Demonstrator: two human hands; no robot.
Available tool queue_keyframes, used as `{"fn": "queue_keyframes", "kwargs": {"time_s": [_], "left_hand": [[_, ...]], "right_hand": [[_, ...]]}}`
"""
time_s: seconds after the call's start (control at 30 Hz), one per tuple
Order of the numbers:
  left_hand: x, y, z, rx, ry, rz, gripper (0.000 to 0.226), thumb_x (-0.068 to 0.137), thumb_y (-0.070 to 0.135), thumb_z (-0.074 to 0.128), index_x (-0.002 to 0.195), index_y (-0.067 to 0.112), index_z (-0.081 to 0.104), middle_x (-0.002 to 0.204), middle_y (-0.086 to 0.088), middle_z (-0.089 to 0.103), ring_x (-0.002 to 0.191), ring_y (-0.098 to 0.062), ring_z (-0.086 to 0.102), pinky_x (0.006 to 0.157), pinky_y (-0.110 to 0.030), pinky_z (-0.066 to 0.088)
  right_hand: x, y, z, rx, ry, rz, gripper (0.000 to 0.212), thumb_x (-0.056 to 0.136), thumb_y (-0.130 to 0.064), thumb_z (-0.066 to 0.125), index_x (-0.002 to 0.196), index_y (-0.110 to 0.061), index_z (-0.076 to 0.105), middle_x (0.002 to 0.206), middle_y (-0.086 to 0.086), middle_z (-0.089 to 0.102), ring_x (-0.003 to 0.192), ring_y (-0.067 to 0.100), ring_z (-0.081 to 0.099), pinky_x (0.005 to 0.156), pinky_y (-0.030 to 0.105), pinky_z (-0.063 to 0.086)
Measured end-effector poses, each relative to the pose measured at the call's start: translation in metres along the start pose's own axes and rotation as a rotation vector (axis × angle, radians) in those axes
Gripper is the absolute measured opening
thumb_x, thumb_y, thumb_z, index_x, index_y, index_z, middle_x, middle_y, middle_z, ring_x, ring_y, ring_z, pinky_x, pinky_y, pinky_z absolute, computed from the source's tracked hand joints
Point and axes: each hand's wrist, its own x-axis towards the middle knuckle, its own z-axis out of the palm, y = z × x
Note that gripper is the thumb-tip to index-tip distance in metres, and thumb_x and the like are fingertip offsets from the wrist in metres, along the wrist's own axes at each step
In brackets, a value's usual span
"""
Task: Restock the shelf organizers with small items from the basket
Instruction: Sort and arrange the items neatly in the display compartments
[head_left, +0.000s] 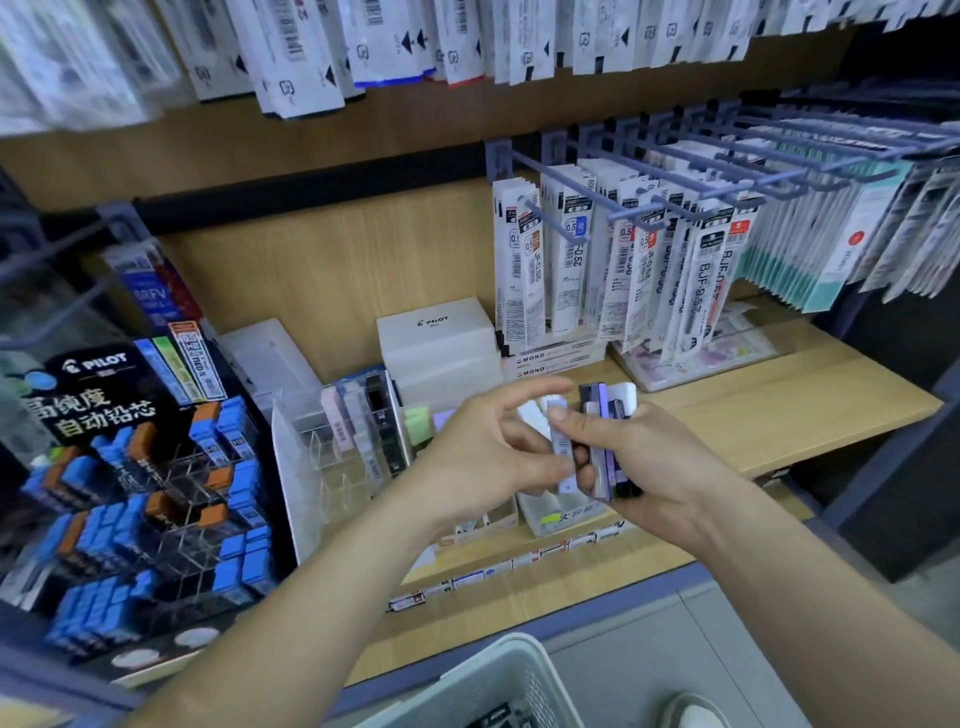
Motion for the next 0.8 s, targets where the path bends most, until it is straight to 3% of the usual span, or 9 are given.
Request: {"fn": "queue_keyframes", "kwargs": {"time_s": [0.2, 0.33, 0.43, 0.53, 0.67, 0.8], "left_hand": [[-0.005, -0.001, -0.027, -0.041, 0.266, 0.074, 0.028, 0.082, 0.003, 0.07, 0.106, 0.018, 0.071, 0.071, -0.009, 0.064, 0.06, -0.015, 0.061, 0.069, -0.028, 0.057], [-0.011, -0.002, -0.086, -0.033, 0.584, 0.137, 0.021, 0.083, 0.007, 0.07, 0.091, 0.026, 0.073, 0.077, -0.005, 0.061, 0.064, -0.01, 0.058, 0.071, -0.02, 0.055], [-0.021, -0.016, -0.124, 0.026, 0.732, 0.096, 0.022, 0.081, 0.008, 0.073, 0.089, 0.029, 0.073, 0.071, 0.004, 0.06, 0.066, -0.012, 0.058, 0.076, -0.028, 0.054], [-0.028, -0.033, -0.14, 0.154, 0.735, 0.004, 0.017, 0.08, 0.012, 0.076, 0.089, 0.027, 0.075, 0.075, 0.002, 0.069, 0.07, -0.014, 0.064, 0.083, -0.036, 0.057], [-0.027, -0.05, -0.136, 0.386, 0.612, -0.052, 0.018, 0.085, 0.015, 0.071, 0.101, 0.022, 0.076, 0.077, 0.006, 0.068, 0.067, -0.005, 0.064, 0.069, -0.021, 0.054], [-0.024, -0.062, -0.125, 0.502, 0.569, -0.044, 0.02, 0.085, 0.015, 0.071, 0.103, 0.02, 0.075, 0.089, 0.009, 0.069, 0.085, -0.007, 0.065, 0.087, -0.025, 0.052]], "right_hand": [[0.004, 0.003, 0.015, 0.048, 0.062, 0.075, 0.017, 0.084, -0.015, 0.072, 0.095, -0.002, 0.067, 0.067, 0.008, 0.059, 0.051, 0.014, 0.048, 0.042, 0.02, 0.041], [0.006, 0.004, 0.026, 0.142, 0.107, 0.109, 0.027, 0.084, -0.006, 0.069, 0.109, 0.006, 0.066, 0.069, 0.009, 0.057, 0.051, 0.014, 0.049, 0.039, 0.02, 0.041], [0.007, 0.006, 0.037, 0.141, 0.074, 0.106, 0.025, 0.087, -0.004, 0.064, 0.109, 0.008, 0.065, 0.068, 0.009, 0.058, 0.051, 0.014, 0.051, 0.04, 0.019, 0.043], [0.009, 0.008, 0.048, 0.126, 0.029, 0.106, 0.016, 0.091, -0.006, 0.06, 0.104, 0.002, 0.065, 0.072, 0.01, 0.07, 0.054, 0.016, 0.062, 0.041, 0.018, 0.045], [0.014, 0.013, 0.064, 0.11, -0.009, 0.091, 0.012, 0.094, -0.003, 0.053, 0.101, 0.001, 0.063, 0.089, 0.014, 0.075, 0.065, 0.02, 0.07, 0.041, 0.02, 0.045], [0.018, 0.016, 0.078, 0.073, -0.014, 0.095, 0.007, 0.093, -0.001, 0.055, 0.091, 0.002, 0.062, 0.084, 0.018, 0.073, 0.069, 0.02, 0.069, 0.043, 0.021, 0.046]]}}
